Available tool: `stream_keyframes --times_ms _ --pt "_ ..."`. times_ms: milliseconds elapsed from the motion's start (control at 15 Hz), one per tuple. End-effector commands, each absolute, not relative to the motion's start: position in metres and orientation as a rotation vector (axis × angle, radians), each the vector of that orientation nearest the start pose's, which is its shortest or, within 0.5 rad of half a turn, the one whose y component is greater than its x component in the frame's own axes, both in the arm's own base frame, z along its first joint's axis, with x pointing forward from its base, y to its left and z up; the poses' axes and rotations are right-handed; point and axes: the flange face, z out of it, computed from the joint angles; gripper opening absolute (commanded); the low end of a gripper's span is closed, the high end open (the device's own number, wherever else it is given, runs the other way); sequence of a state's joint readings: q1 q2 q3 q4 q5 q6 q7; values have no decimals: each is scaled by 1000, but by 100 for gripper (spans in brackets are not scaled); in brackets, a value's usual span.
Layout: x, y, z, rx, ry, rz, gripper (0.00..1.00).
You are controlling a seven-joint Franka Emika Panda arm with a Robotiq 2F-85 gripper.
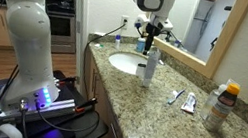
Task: Place the cup in the sink then open the tap
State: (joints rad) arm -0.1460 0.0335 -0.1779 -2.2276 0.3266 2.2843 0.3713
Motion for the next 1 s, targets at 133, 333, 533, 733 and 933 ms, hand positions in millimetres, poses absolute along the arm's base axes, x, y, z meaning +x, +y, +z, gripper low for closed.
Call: stream_keyframes --times_ms 133,333,533,733,933 --pt "537 -146 373 -2770 1161 -41 100" --pt "567 -112 434 -2923 929 -201 100" --pt "572 -100 442 -2903 913 -244 100" --pt "585 -76 470 -2914 841 -259 100" --pt "601 -68 450 -2997 768 -246 100"
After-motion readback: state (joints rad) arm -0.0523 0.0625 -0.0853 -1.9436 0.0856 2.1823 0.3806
